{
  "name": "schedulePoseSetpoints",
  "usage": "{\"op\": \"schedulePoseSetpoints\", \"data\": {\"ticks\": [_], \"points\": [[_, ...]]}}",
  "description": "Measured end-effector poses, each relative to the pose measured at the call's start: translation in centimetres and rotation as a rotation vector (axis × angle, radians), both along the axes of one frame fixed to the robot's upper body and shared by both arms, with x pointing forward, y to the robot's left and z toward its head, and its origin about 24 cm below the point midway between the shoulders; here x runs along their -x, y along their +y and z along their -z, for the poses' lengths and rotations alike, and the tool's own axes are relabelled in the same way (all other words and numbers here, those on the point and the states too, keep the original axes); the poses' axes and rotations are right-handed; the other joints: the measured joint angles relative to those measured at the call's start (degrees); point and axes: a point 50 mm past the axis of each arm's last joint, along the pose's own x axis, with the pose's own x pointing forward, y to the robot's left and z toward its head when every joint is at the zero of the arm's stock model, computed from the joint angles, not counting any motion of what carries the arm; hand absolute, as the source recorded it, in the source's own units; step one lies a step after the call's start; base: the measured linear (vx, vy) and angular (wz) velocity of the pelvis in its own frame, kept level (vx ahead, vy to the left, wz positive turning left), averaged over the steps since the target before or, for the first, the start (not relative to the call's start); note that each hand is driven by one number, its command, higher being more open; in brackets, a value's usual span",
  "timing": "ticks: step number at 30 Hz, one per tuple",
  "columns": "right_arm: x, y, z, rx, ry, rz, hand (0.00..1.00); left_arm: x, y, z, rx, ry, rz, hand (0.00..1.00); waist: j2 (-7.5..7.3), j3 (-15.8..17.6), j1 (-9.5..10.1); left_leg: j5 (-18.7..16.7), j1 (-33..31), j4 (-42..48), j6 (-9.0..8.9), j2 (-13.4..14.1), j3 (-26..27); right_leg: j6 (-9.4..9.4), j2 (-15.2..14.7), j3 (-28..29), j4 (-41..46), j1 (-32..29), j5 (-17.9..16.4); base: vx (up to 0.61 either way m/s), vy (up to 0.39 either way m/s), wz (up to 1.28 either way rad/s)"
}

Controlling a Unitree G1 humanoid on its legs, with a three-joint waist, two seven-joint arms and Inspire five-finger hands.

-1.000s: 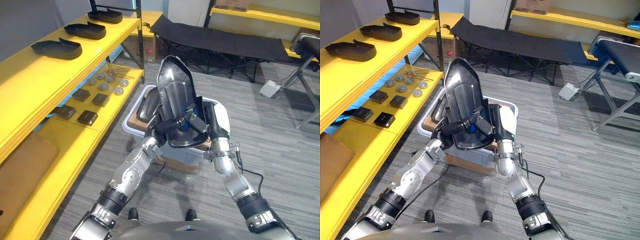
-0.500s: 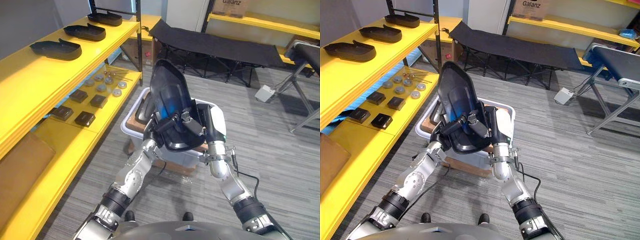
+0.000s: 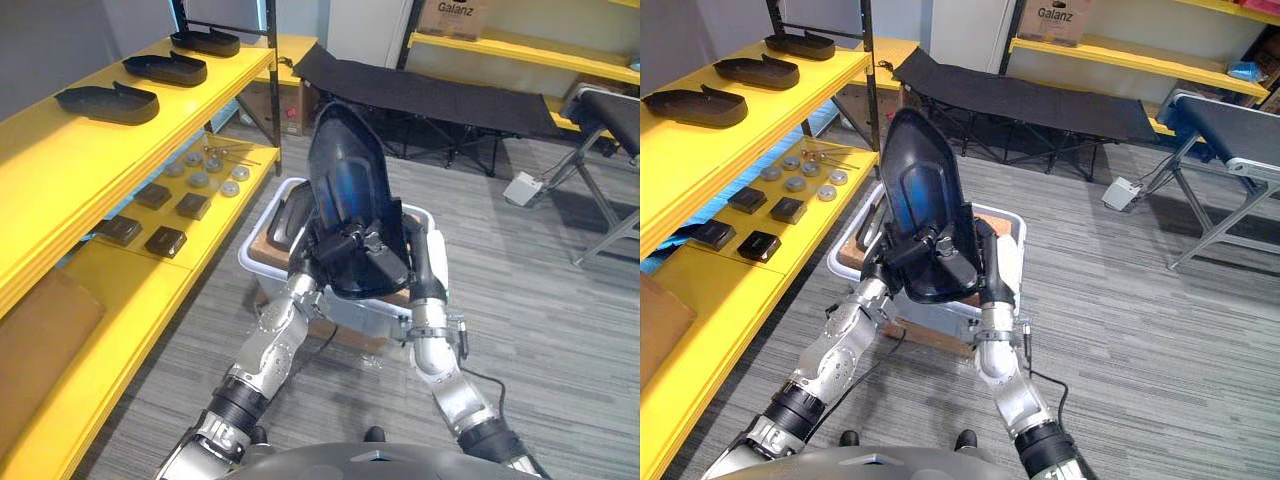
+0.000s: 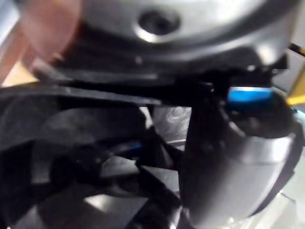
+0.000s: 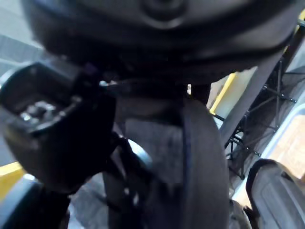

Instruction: Walk over and take three plastic housings, then place them on the shelf

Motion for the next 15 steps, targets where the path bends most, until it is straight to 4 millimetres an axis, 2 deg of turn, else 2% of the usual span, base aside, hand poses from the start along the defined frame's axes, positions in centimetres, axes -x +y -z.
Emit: {"op": "schedulePoseSetpoints", "data": {"ticks": [5,9,15], "points": [[0.7,0.4,0.5,-0.11,0.046,0.016,1.0,0.1,-0.1,-1.1,-0.215,-0.151,-0.108,0.0,0.96,-1.3,0.09,-0.5,0.6,0.0,-0.07,0.2,0.5,-0.1,0.1,0.4,0.9,0.0,-0.6,0.0,-0.008,-0.05],[1.4,0.8,0.8,-0.183,0.071,0.038,1.0,0.9,0.7,-0.5,-0.387,-0.206,-0.239,0.0,1.7,-2.4,-0.04,-0.7,0.8,0.0,-0.2,0.8,1.3,-0.35,0.6,0.7,0.9,-0.1,-0.9,0.0,-0.014,-0.06],[2.6,-0.1,2.0,-0.217,0.13,0.094,1.0,1.4,2.9,0.3,-0.441,-0.166,-0.423,0.0,2.62,-3.0,-0.11,-0.9,1.1,0.0,-0.46,1.1,2.1,-0.31,0.8,1.1,0.9,-0.2,-1.0,0.0,-0.004,-0.04]]}}
